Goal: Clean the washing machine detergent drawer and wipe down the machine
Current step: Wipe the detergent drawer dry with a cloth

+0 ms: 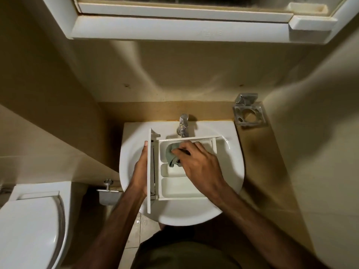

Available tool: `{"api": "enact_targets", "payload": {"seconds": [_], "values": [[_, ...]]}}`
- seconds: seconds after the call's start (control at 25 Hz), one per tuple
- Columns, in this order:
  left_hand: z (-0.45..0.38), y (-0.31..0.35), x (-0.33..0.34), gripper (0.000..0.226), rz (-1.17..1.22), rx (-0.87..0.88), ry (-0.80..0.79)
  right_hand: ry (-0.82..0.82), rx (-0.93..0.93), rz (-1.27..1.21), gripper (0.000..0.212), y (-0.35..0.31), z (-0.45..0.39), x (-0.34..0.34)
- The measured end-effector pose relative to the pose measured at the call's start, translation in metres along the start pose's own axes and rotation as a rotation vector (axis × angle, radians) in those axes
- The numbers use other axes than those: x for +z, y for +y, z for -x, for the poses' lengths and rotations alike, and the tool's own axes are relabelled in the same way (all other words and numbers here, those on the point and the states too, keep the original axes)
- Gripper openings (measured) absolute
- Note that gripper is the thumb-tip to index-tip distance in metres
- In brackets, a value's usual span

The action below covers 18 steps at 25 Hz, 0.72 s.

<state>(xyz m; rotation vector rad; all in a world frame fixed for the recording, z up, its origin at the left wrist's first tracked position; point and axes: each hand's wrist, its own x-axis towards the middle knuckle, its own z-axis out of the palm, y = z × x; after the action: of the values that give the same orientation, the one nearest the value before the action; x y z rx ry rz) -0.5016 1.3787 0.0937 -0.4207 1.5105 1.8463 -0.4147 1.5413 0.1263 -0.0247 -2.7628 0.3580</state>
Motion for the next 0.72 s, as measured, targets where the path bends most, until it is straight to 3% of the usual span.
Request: {"api": "enact_targets", "payload": {"seconds": [0.16,0.32,0.4,0.56,0.64,0.72], "values": [[-0.01,-0.004,-0.004,0.062,0.046,-0.086,-0.001,-0.108,0.276,0.284,0.018,-0.011,-0.009,0.003],[-0.015,-0.004,-0.006,0.066,0.1,-0.171,-0.075,-0.203,0.446,0.272,0.051,-0.024,-0.027,-0.001],[-0.014,-0.001,-0.005,0.057,0.106,-0.181,-0.108,-0.279,0.461,0.284,0.044,-0.031,-0.037,0.0],[-0.018,0.0,-0.008,0.05,0.061,-0.096,-0.111,-0.215,0.534,0.047,0.017,-0.047,-0.045,0.017],[-0.022,-0.001,-0.011,0.05,0.025,-0.054,-0.105,-0.216,0.625,-0.061,0.024,-0.055,-0.049,0.026],[-0.024,0.002,-0.009,0.067,0.024,-0.018,-0.147,-0.194,0.624,-0.1,0.025,-0.064,-0.053,0.033]]}}
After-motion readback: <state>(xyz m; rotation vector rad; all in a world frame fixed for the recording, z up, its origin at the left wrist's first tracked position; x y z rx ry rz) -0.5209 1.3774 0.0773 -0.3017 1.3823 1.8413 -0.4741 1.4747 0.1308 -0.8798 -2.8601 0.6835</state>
